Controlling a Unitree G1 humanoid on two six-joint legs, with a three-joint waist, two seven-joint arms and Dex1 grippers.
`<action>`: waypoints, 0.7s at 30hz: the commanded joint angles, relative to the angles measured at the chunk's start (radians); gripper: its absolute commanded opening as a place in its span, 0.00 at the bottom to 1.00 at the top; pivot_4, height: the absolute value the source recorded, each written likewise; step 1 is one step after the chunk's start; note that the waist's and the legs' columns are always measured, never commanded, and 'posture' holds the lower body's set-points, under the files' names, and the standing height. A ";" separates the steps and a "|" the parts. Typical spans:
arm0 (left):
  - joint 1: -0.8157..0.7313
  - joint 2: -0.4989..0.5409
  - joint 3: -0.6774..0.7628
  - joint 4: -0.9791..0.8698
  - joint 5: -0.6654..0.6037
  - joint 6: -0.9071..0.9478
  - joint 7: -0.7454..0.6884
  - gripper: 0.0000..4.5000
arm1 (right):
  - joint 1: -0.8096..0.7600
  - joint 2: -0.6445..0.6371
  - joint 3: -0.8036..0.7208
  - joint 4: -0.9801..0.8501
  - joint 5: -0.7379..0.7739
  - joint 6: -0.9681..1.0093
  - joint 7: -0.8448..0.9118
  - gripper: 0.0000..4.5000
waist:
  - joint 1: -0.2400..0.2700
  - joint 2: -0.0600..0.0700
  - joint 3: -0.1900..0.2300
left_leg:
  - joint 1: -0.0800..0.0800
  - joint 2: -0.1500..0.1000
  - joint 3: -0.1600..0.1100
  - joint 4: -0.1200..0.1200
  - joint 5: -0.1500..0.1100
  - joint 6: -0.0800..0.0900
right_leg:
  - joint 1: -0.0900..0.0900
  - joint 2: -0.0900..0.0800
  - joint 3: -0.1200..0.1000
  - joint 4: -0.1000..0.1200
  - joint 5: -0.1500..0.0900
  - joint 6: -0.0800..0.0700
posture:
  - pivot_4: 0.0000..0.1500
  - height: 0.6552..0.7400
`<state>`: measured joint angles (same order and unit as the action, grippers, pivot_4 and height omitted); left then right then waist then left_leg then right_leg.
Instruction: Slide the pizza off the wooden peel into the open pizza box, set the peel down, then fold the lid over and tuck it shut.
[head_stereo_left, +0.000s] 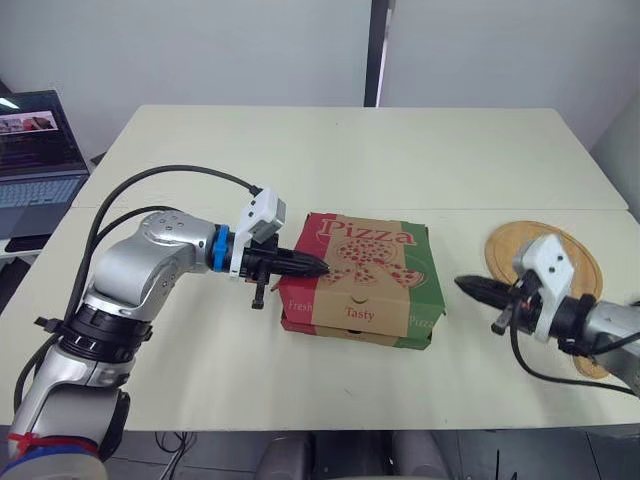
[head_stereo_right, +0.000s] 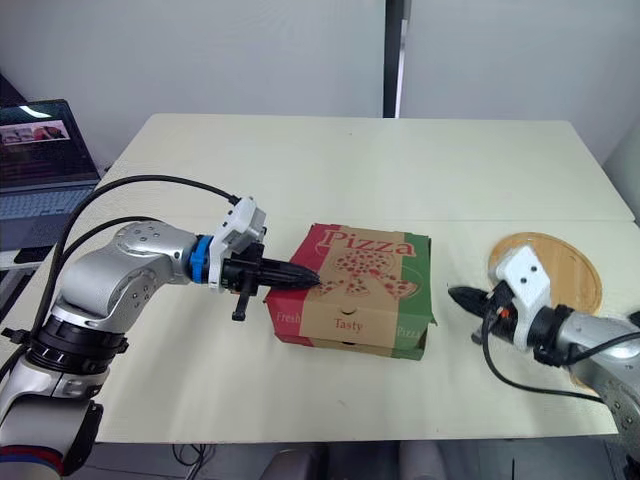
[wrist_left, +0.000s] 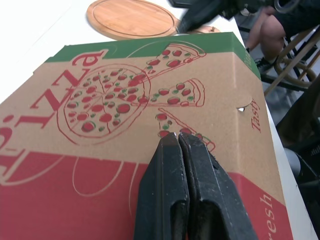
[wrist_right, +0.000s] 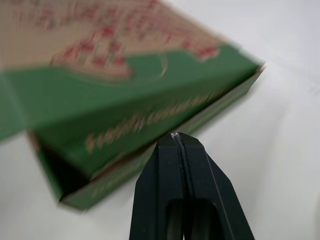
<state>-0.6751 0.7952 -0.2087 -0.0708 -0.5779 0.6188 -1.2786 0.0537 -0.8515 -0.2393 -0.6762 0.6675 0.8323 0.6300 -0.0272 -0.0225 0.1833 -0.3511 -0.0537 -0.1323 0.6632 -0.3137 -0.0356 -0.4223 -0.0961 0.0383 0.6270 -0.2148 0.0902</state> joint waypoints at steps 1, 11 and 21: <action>-0.025 -0.009 0.027 -0.014 0.009 -0.009 -0.016 0.00 | 0.001 -0.003 0.039 -0.050 -0.018 -0.035 0.017 0.00 | -0.002 0.000 0.000 | 0.000 0.000 0.000 0.000 0.000 0.000 | 0.000 0.000 0.000 0.000 0.000 0.000 | 1.00 1.00; -0.040 -0.028 -0.005 -0.023 0.067 -0.031 -0.038 0.00 | -0.069 0.031 0.129 -0.080 -0.015 -0.027 0.007 0.00 | 0.000 0.000 0.000 | 0.000 0.000 -0.001 0.000 0.000 0.000 | 0.000 0.000 0.000 0.000 0.000 0.000 | 1.00 1.00; -0.053 -0.061 -0.064 -0.034 0.152 -0.057 -0.057 0.00 | -0.083 0.026 0.157 -0.072 -0.050 -0.038 0.008 0.00 | 0.000 0.000 0.000 | 0.000 0.000 -0.001 0.001 0.000 0.000 | 0.000 0.000 0.000 0.000 0.000 0.000 | 1.00 1.00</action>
<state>-0.7140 0.7386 -0.2687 -0.0740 -0.4428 0.5798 -1.3242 -0.0188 -0.8375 -0.0726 -0.7224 0.6105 0.8120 0.6396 -0.0270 -0.0226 0.1833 -0.3510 -0.0536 -0.1330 0.6638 -0.3135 -0.0359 -0.4222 -0.0961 0.0381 0.6272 -0.2147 0.0904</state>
